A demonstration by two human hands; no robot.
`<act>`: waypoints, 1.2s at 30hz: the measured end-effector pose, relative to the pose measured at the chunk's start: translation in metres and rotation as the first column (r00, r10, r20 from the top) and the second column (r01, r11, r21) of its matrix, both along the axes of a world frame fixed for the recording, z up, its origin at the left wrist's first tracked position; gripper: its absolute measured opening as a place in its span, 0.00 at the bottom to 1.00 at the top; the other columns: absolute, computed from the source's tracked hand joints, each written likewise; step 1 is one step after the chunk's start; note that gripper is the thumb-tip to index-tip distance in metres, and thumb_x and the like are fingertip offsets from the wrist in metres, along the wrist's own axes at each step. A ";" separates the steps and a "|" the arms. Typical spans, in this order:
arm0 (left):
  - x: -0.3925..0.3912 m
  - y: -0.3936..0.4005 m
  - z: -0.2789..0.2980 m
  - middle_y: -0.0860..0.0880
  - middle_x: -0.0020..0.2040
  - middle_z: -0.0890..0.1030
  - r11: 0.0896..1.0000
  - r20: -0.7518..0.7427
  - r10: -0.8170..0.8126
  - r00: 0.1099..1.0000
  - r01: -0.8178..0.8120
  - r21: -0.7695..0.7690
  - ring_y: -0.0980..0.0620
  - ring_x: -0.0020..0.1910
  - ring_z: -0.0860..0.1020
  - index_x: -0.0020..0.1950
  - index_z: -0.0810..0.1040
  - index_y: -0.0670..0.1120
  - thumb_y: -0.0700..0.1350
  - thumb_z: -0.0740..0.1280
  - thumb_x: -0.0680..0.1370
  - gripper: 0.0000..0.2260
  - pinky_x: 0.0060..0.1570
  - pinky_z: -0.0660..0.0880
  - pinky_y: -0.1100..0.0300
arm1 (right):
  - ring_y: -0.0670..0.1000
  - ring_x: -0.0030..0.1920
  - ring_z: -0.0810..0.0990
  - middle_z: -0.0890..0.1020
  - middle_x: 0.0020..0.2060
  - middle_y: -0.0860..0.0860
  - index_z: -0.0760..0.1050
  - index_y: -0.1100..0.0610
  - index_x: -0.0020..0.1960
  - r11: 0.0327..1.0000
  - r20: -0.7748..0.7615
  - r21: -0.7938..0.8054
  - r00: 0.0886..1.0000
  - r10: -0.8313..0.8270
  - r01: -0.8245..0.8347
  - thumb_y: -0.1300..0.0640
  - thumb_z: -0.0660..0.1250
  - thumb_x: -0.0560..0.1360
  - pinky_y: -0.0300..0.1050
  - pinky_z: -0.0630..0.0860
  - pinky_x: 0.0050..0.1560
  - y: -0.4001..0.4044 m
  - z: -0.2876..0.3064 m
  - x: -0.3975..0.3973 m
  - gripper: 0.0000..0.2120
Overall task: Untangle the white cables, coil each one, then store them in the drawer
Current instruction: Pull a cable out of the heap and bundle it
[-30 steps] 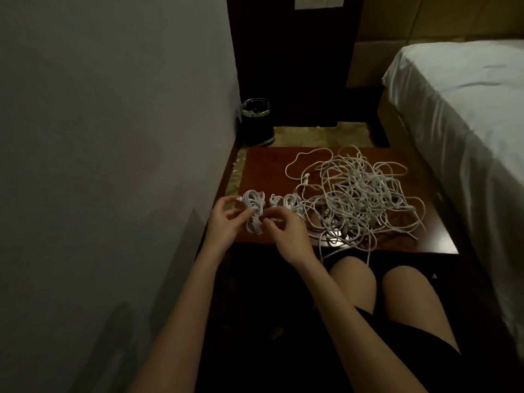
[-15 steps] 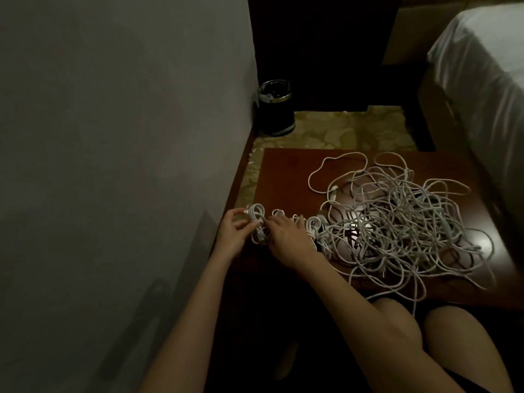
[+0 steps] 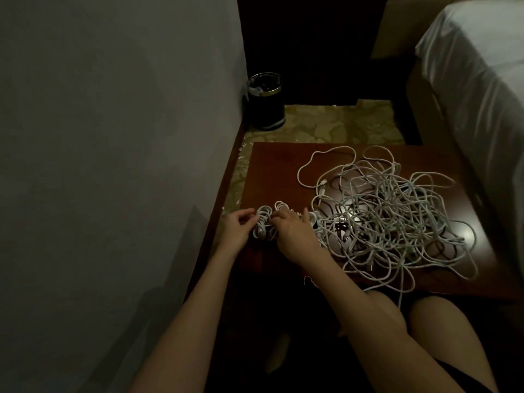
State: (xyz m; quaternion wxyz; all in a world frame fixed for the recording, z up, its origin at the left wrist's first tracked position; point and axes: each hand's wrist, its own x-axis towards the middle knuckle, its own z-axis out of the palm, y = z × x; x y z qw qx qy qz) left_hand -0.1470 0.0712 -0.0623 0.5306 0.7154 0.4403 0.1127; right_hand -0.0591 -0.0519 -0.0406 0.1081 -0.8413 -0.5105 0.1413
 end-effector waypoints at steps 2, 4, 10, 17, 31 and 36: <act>-0.002 0.001 0.001 0.45 0.59 0.81 0.998 -0.014 -0.017 1.000 0.017 0.054 0.52 0.55 0.78 0.63 0.79 0.44 0.44 0.70 0.77 0.15 0.56 0.74 0.59 | 0.53 0.76 0.57 0.65 0.73 0.52 0.66 0.58 0.71 1.000 0.007 -0.017 1.000 0.006 -0.006 0.65 0.60 0.76 0.65 0.45 0.74 -0.003 0.003 -0.002 0.24; -0.002 0.002 0.004 0.45 0.60 0.80 0.998 -0.011 -0.014 1.000 0.015 0.055 0.51 0.56 0.78 0.63 0.79 0.44 0.43 0.70 0.77 0.14 0.59 0.74 0.56 | 0.53 0.77 0.54 0.63 0.74 0.52 0.65 0.58 0.72 1.000 -0.006 -0.011 1.000 -0.001 0.001 0.64 0.60 0.76 0.64 0.46 0.74 -0.007 0.005 -0.004 0.24; -0.004 -0.004 0.008 0.44 0.61 0.80 0.999 -0.017 -0.005 1.000 0.006 0.035 0.47 0.59 0.78 0.63 0.79 0.44 0.44 0.70 0.77 0.14 0.62 0.75 0.48 | 0.57 0.66 0.70 0.72 0.65 0.55 0.73 0.59 0.65 0.977 0.006 0.198 0.997 -0.078 0.075 0.62 0.64 0.75 0.57 0.62 0.70 -0.035 0.018 0.005 0.18; -0.001 -0.032 0.026 0.51 0.55 0.77 0.985 -0.001 -0.023 1.000 0.022 0.173 0.60 0.43 0.74 0.67 0.76 0.44 0.42 0.67 0.79 0.16 0.44 0.74 0.68 | 0.60 0.49 0.79 0.79 0.48 0.57 0.77 0.64 0.49 0.929 -0.087 0.181 0.946 -0.313 0.324 0.63 0.66 0.75 0.43 0.70 0.39 -0.072 0.017 0.040 0.06; 0.086 -0.126 0.089 0.53 0.55 0.77 0.897 0.267 -0.439 0.858 0.437 0.070 0.56 0.52 0.77 0.67 0.71 0.43 0.45 0.70 0.77 0.19 0.43 0.74 0.72 | 0.47 0.38 0.83 0.83 0.37 0.49 0.82 0.57 0.46 0.795 -0.389 0.503 0.911 -0.140 0.337 0.54 0.67 0.78 0.45 0.81 0.42 -0.116 0.142 0.068 0.08; 0.100 -0.136 0.102 0.48 0.49 0.76 0.895 0.282 -0.446 0.850 0.418 0.153 0.58 0.43 0.75 0.65 0.73 0.45 0.46 0.67 0.79 0.15 0.39 0.73 0.70 | 0.49 0.37 0.83 0.83 0.37 0.54 0.80 0.60 0.45 0.723 -0.451 0.589 0.889 -0.078 0.362 0.55 0.67 0.78 0.47 0.80 0.43 -0.124 0.175 0.073 0.09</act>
